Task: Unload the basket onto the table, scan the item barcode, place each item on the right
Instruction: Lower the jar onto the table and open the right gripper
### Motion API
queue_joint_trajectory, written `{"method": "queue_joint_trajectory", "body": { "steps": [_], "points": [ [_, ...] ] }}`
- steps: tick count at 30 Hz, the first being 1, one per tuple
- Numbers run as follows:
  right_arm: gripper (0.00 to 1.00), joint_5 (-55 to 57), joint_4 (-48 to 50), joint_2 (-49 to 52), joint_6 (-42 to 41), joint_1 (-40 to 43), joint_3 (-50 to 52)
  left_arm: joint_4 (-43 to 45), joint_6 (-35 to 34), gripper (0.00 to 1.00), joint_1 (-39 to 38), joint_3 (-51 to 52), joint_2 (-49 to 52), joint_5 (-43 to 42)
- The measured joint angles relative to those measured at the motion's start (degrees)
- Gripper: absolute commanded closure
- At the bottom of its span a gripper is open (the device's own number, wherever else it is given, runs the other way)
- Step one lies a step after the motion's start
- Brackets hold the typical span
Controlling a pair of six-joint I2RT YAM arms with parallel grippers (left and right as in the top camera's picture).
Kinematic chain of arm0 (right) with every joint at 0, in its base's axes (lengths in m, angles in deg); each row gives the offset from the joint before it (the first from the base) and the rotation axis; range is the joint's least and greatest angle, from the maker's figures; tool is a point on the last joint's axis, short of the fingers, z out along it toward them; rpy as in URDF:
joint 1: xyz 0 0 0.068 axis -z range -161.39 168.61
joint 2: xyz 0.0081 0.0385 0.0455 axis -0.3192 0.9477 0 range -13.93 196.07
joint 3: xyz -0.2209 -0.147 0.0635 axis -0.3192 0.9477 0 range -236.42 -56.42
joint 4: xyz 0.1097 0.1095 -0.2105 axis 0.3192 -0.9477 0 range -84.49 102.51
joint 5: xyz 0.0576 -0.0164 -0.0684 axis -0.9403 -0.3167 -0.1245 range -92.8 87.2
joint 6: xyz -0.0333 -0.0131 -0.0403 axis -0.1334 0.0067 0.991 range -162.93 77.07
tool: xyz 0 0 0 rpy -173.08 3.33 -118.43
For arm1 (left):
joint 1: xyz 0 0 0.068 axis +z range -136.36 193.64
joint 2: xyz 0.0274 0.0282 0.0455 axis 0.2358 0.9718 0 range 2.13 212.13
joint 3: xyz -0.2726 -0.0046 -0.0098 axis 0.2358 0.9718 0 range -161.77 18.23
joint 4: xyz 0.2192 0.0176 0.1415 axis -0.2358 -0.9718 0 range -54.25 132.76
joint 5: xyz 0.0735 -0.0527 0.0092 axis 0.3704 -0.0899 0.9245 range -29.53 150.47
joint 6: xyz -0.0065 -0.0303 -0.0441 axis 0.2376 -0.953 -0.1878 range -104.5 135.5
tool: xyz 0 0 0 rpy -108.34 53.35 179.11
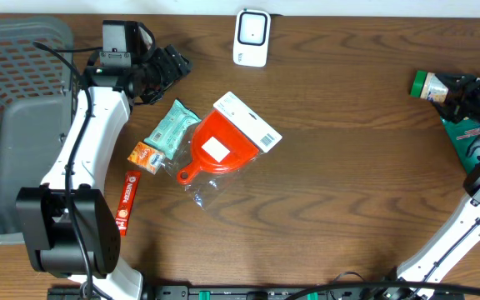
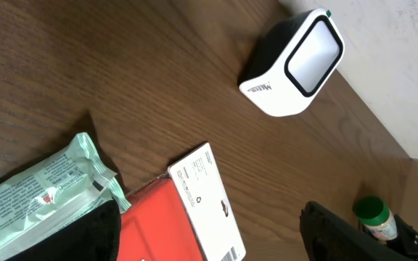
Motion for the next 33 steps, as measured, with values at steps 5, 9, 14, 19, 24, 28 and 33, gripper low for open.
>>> {"method": "queue_joint_trajectory", "body": {
  "steps": [5,9,14,19,24,28,33],
  "points": [
    [0.92,1.2,-2.9,-0.7,3.6,0.0,-0.2,0.0,0.0,0.22,0.0,0.0,0.0,0.0],
    [0.96,2.4,-4.7,-1.2,5.6,0.0,-0.3,0.0,0.0,0.22,0.0,0.0,0.0,0.0],
    [0.99,4.6,-7.1,-1.7,7.6,-0.1,-0.8,0.0,0.0,0.22,0.0,0.0,0.0,0.2],
    [0.78,7.6,-8.7,-2.5,8.8,-0.1,-1.1,0.0,0.0,0.22,0.0,0.0,0.0,0.8],
    [0.75,8.6,-8.7,-2.5,9.1,-0.1,-1.2,0.0,0.0,0.22,0.0,0.0,0.0,0.9],
    [0.71,11.5,-10.0,-2.5,9.4,-0.1,-1.2,0.0,0.0,0.22,0.0,0.0,0.0,0.9],
    [0.69,16.0,-13.6,-3.5,9.7,-0.2,-1.8,0.0,0.0,0.22,0.0,0.0,0.0,0.9]
  ]
}}
